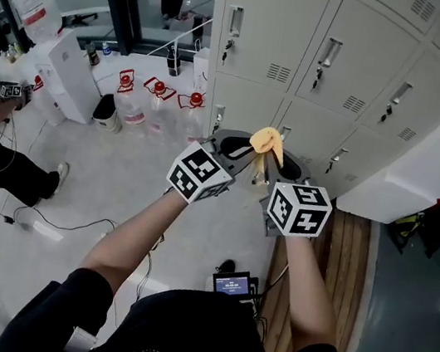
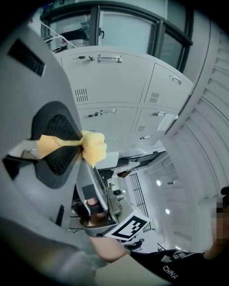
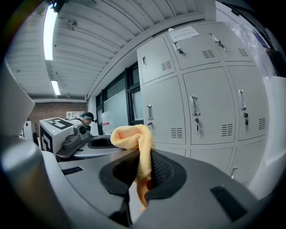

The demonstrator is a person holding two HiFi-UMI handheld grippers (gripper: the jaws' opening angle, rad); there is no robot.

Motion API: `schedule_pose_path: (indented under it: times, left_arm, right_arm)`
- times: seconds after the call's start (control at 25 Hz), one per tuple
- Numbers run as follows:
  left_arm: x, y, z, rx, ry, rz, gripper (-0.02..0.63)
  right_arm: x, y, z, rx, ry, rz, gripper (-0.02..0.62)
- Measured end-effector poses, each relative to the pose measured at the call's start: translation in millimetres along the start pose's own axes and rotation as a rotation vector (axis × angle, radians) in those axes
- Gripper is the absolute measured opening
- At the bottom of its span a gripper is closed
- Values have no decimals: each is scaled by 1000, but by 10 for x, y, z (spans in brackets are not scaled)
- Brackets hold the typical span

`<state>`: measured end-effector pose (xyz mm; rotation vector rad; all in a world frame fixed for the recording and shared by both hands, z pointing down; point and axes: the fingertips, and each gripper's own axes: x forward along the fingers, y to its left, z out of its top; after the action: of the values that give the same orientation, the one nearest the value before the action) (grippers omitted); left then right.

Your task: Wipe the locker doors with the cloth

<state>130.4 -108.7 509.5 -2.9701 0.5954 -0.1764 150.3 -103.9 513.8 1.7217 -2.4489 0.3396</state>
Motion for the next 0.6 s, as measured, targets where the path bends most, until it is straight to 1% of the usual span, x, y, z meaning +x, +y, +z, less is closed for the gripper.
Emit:
schedule_pose_path:
  times: [0.36,0.48,0.6]
  left_arm:
    - [748,513,111,-2,-4,58,48]
    - [867,643,112,-11,-7,85,48]
    - [896,795,91,-22,-9,102,48]
  right_arm:
    - [498,-707,306,-18,1,49,61]
    - [632,-819,352,-25,4,72,61]
    - [782,-842,392,-26,7,87,61]
